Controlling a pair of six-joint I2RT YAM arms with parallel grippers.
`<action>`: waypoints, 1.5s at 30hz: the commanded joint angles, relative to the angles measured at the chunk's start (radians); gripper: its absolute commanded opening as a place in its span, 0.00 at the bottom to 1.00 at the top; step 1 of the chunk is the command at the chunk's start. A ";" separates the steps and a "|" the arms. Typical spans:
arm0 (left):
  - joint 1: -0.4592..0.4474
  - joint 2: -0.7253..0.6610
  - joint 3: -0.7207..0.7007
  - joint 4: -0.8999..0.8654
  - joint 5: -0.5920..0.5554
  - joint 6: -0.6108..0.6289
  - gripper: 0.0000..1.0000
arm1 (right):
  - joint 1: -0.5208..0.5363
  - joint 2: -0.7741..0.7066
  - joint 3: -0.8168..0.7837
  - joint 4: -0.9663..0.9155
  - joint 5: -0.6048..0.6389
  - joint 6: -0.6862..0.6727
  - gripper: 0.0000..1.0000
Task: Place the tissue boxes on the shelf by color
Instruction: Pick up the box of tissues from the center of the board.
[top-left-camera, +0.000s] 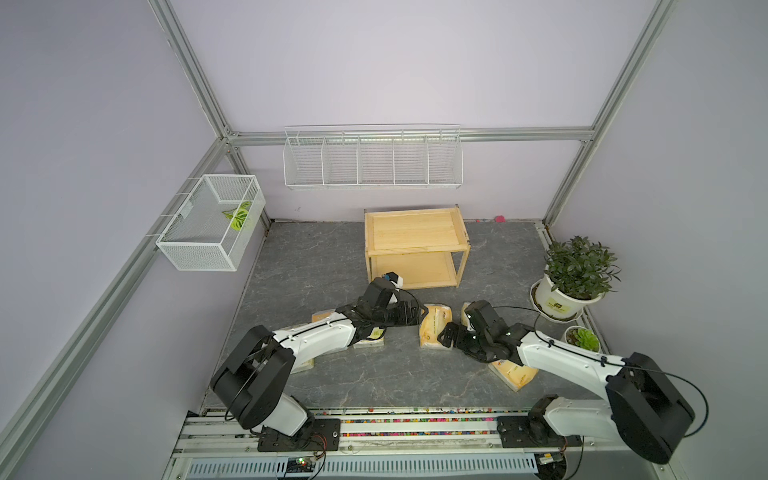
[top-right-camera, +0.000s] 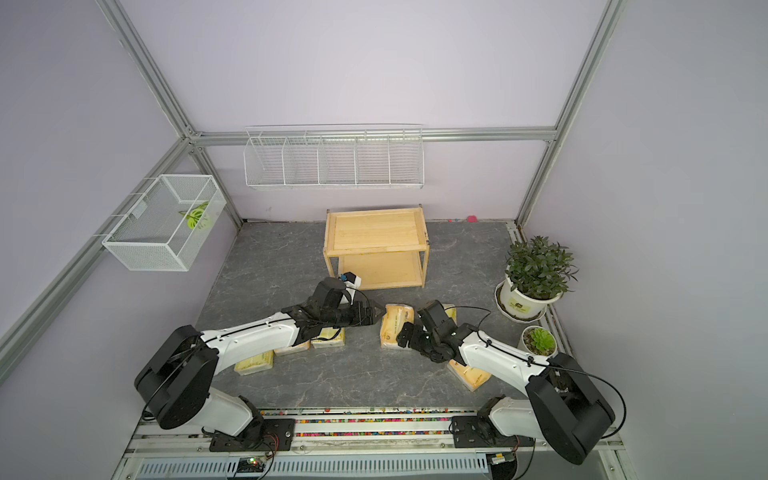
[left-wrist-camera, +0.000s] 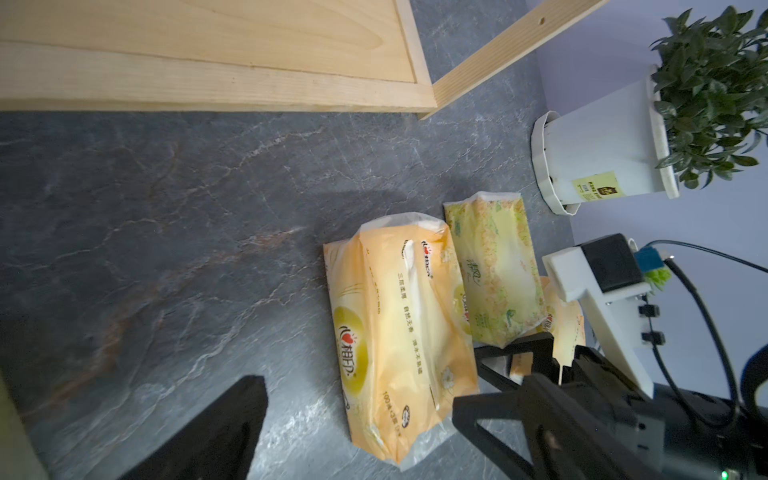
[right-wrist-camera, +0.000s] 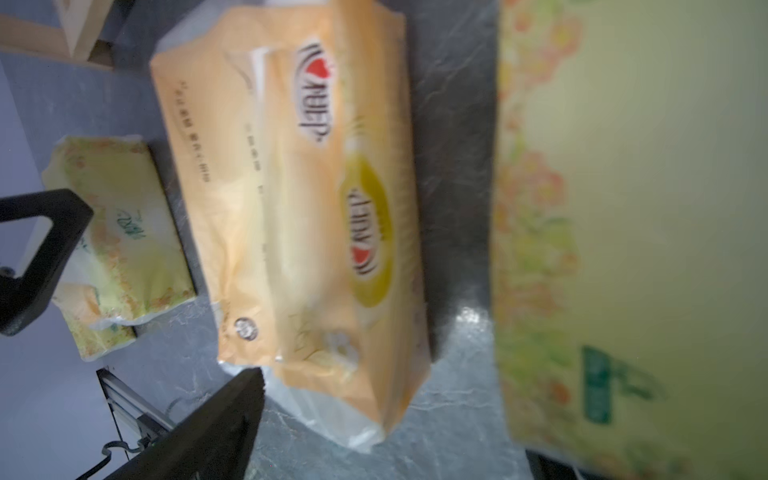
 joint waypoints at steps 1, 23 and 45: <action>-0.005 0.042 0.021 0.074 0.019 -0.005 1.00 | -0.032 0.016 -0.035 0.037 -0.032 0.002 0.98; -0.040 0.253 0.096 0.199 0.055 -0.028 1.00 | -0.051 0.007 -0.214 0.300 -0.160 0.167 0.98; -0.093 0.243 0.016 0.264 0.021 -0.066 1.00 | -0.021 -0.002 -0.372 0.618 -0.165 0.410 0.98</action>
